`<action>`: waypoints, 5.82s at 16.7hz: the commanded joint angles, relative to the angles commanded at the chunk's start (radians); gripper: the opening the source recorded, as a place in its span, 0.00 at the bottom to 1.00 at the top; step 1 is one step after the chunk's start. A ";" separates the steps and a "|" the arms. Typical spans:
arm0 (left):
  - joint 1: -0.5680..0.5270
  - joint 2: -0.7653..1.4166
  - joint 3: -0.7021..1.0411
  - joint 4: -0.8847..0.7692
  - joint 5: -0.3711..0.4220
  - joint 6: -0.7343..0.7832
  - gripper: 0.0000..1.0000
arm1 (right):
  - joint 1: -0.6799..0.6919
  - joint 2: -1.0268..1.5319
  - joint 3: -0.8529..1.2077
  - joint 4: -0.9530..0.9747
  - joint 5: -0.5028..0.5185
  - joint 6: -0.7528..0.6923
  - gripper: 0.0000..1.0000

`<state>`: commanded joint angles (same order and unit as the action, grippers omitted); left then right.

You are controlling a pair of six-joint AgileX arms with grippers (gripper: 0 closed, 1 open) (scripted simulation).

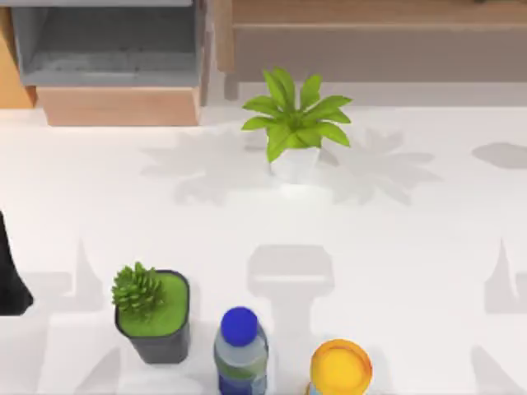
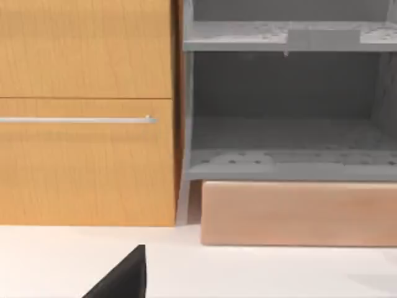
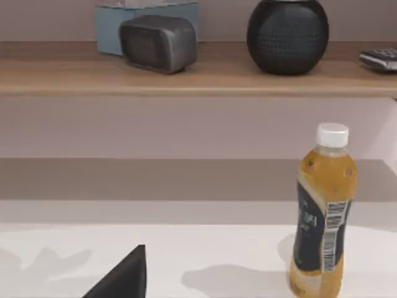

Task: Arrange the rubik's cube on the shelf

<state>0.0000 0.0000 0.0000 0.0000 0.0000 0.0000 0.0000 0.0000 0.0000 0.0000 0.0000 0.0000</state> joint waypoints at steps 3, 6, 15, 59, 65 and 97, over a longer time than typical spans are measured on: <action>0.002 0.010 0.004 0.005 0.001 0.006 1.00 | 0.000 0.000 0.000 0.000 0.000 0.000 1.00; 0.021 0.095 0.042 0.048 0.014 0.064 1.00 | 0.000 0.000 0.000 0.000 0.000 0.000 1.00; 0.156 0.724 0.362 0.400 0.133 0.520 1.00 | 0.000 0.000 0.000 0.000 0.000 0.000 1.00; 0.393 2.334 1.215 1.115 0.440 1.584 0.40 | 0.000 0.000 0.000 0.000 0.000 0.000 1.00; 0.393 2.334 1.215 1.115 0.440 1.584 0.00 | 0.000 0.000 0.000 0.000 0.000 0.000 1.00; 0.554 2.118 0.696 1.384 0.598 1.587 0.00 | 0.000 0.000 0.000 0.000 0.000 0.000 1.00</action>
<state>0.5544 2.1177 0.6959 1.3840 0.5985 1.5868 0.0000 0.0000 0.0000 0.0000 0.0000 0.0000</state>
